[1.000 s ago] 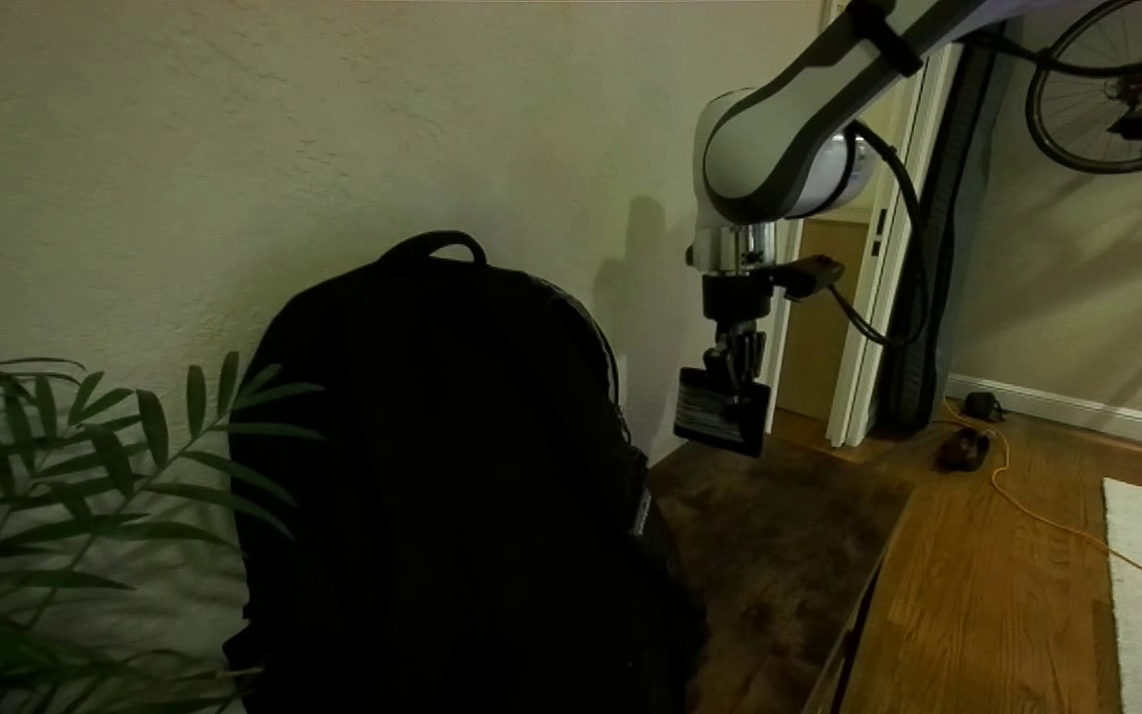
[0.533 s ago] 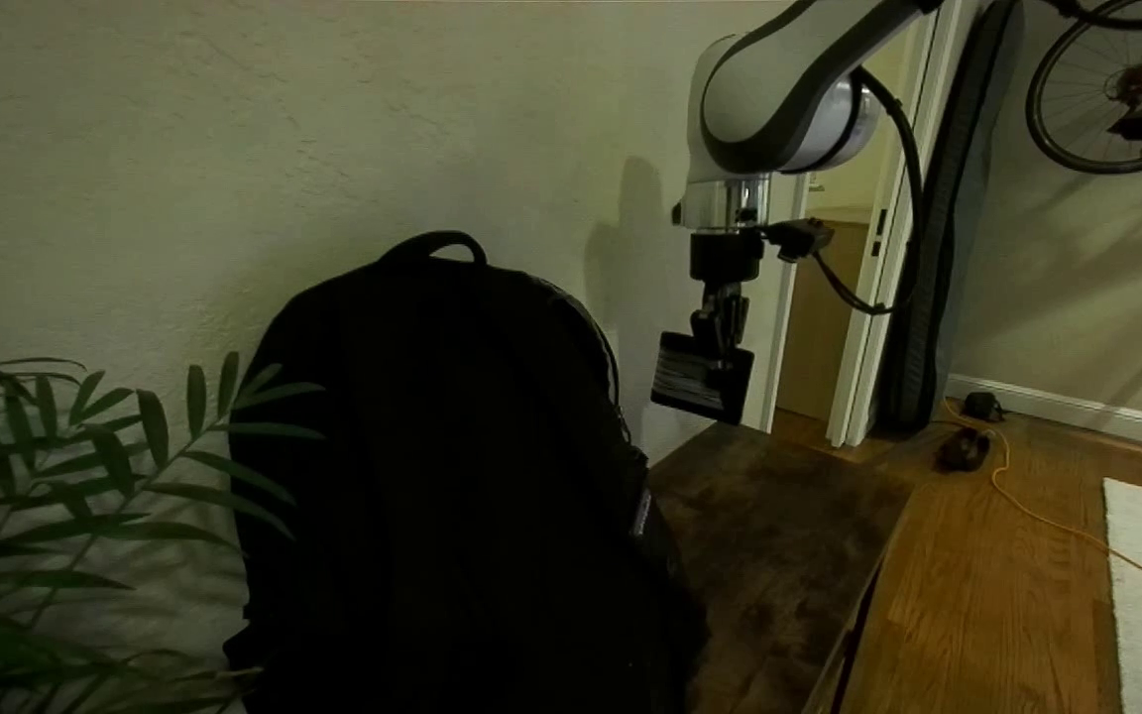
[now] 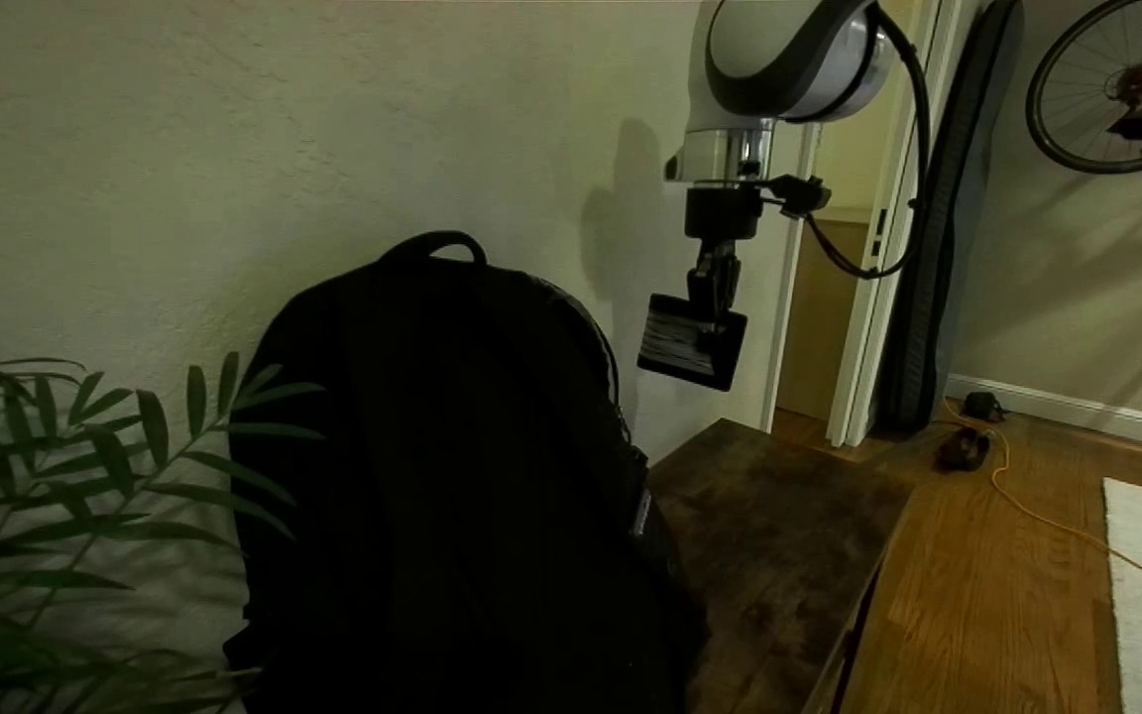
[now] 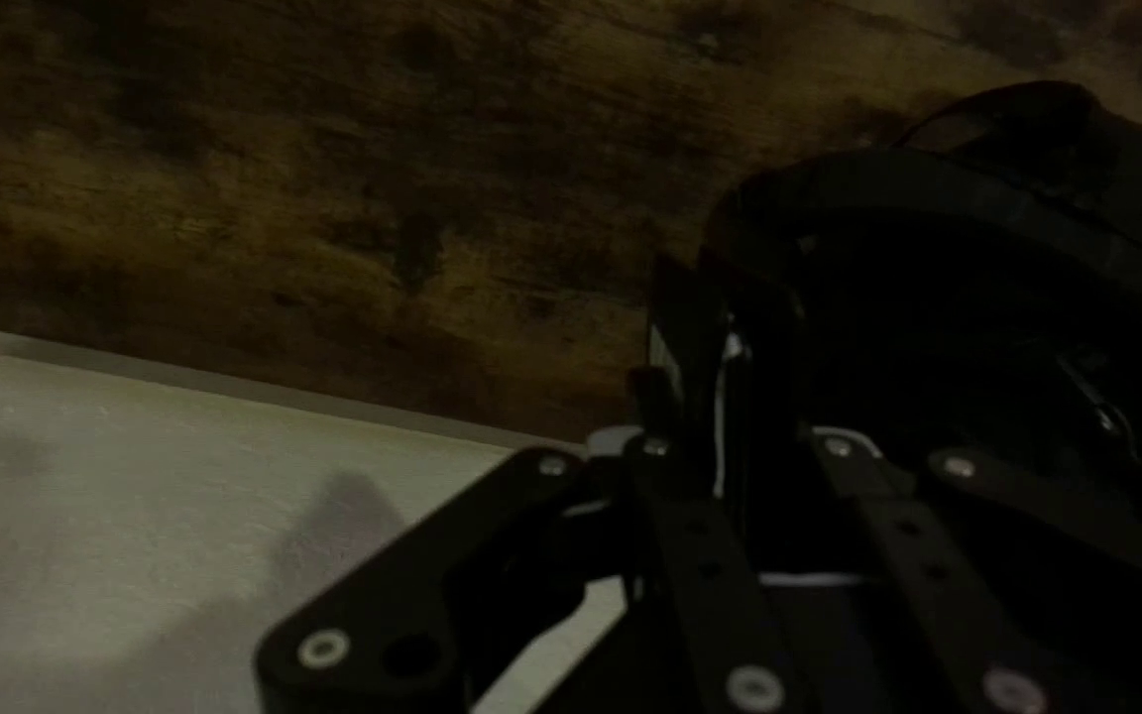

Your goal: Pick up the wallet from the table and put it in the black bag.

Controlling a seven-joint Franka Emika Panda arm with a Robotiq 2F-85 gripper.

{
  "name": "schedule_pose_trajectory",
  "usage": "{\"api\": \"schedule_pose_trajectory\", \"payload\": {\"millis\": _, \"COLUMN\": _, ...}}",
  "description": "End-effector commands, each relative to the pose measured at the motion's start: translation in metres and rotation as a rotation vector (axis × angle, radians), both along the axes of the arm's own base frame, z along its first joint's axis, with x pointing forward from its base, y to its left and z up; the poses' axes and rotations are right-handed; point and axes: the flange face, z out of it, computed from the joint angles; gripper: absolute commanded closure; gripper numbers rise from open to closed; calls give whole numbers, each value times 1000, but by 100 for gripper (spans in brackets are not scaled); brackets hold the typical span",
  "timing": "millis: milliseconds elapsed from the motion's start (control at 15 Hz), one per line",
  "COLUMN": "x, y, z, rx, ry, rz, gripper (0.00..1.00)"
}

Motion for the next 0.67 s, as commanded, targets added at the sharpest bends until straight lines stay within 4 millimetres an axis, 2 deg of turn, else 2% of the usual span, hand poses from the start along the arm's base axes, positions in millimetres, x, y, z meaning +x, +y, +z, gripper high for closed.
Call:
{"api": "schedule_pose_trajectory", "payload": {"millis": 0, "x": -18, "y": 10, "z": 28, "rx": -15, "ry": -2, "rz": 64, "gripper": 93}}
{"api": "schedule_pose_trajectory", "payload": {"millis": 267, "x": -21, "y": 22, "z": 49, "rx": -13, "ry": -32, "rz": 139, "gripper": 93}}
{"api": "schedule_pose_trajectory", "payload": {"millis": 600, "x": -22, "y": 40, "z": 64, "rx": -7, "ry": -44, "rz": 238, "gripper": 93}}
